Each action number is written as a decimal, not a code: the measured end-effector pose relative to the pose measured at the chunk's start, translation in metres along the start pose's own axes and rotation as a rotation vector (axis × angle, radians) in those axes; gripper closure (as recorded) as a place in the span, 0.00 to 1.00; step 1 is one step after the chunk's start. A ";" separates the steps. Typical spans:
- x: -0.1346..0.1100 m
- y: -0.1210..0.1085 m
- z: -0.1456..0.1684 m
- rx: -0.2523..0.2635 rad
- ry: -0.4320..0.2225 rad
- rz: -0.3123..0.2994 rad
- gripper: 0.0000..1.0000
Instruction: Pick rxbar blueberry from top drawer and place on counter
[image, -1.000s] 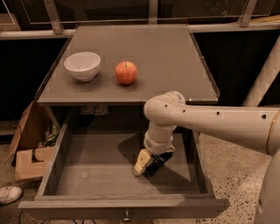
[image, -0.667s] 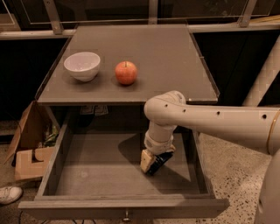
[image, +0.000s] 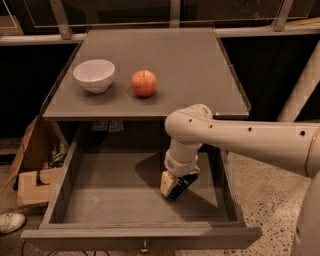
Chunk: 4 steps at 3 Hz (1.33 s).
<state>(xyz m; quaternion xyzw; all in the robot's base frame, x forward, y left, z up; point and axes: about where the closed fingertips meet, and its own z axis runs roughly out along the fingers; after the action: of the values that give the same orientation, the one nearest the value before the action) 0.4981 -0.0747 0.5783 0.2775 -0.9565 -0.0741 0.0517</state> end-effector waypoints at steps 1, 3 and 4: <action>0.000 0.000 0.000 0.000 0.000 0.000 1.00; 0.003 0.005 -0.018 0.002 0.000 -0.003 1.00; 0.015 0.021 -0.049 0.014 -0.003 -0.024 1.00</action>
Offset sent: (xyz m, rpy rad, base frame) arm -0.0121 0.0068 0.0470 0.0285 -0.0117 0.0282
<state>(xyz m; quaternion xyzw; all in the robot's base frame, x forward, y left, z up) 0.4811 -0.0707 0.6314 0.2893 -0.9536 -0.0684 0.0472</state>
